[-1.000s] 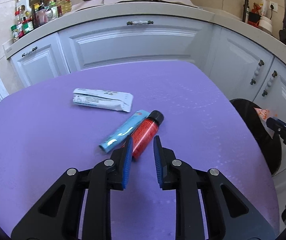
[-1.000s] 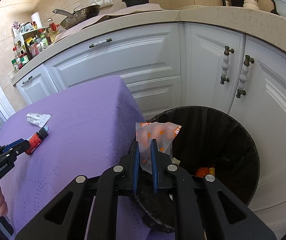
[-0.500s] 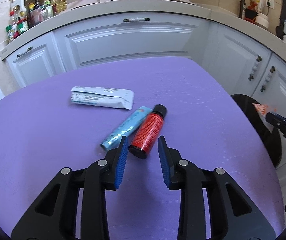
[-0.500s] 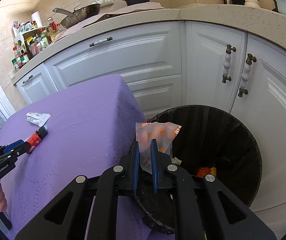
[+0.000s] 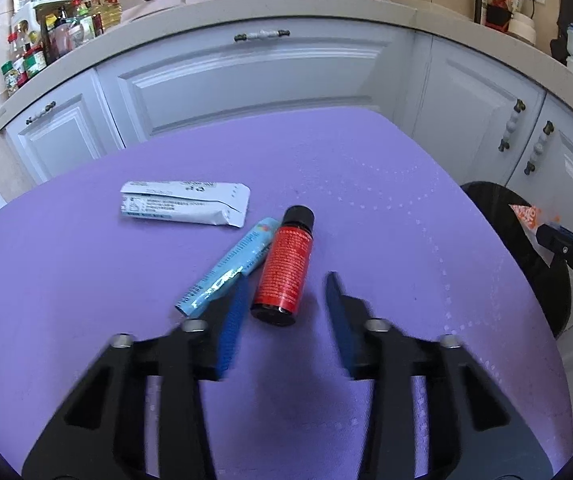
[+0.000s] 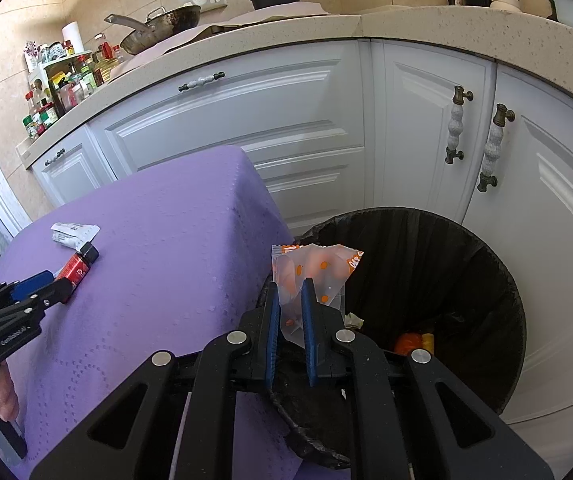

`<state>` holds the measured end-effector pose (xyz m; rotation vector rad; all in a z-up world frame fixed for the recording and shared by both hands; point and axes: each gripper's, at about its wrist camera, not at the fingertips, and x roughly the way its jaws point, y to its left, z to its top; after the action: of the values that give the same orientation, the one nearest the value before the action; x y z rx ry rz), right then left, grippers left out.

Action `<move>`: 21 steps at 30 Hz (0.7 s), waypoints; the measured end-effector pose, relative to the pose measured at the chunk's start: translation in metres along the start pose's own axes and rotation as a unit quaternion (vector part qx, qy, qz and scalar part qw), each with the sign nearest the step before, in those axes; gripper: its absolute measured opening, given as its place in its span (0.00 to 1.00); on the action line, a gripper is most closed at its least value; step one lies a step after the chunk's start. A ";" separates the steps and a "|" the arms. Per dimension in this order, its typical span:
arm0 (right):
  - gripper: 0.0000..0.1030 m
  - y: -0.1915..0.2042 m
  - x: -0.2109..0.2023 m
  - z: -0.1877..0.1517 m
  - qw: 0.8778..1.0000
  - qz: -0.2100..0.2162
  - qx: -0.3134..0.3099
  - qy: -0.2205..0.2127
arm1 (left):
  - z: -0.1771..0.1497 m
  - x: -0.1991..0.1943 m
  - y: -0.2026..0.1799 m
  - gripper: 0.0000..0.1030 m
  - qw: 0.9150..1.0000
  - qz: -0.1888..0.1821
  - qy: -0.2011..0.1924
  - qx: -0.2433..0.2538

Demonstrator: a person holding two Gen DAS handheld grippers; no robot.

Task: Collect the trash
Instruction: 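Grasp the red black-capped bottle with the left gripper while the right holds the bag over the bin, then carry the red bottle over the bin and open both grippers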

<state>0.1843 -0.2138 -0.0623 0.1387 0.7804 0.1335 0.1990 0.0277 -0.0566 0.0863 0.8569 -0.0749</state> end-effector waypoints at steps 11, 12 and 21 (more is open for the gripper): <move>0.12 -0.004 -0.003 -0.004 1.000 -0.006 -0.006 -0.005 | -0.002 -0.021 -0.011 0.23 0.999 0.006 -0.032 0.006; 0.12 -0.005 -0.006 -0.005 1.000 -0.009 -0.006 -0.008 | -0.003 -0.026 -0.015 0.23 0.999 0.004 -0.039 0.007; 0.12 -0.024 -0.033 -0.004 0.999 -0.040 -0.005 -0.034 | 0.005 -0.052 -0.064 0.23 0.996 -0.034 -0.075 0.029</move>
<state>0.1599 -0.2432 -0.0469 0.1022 0.7158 0.0565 0.1627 -0.0348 -0.0167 0.1046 0.7069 -0.1683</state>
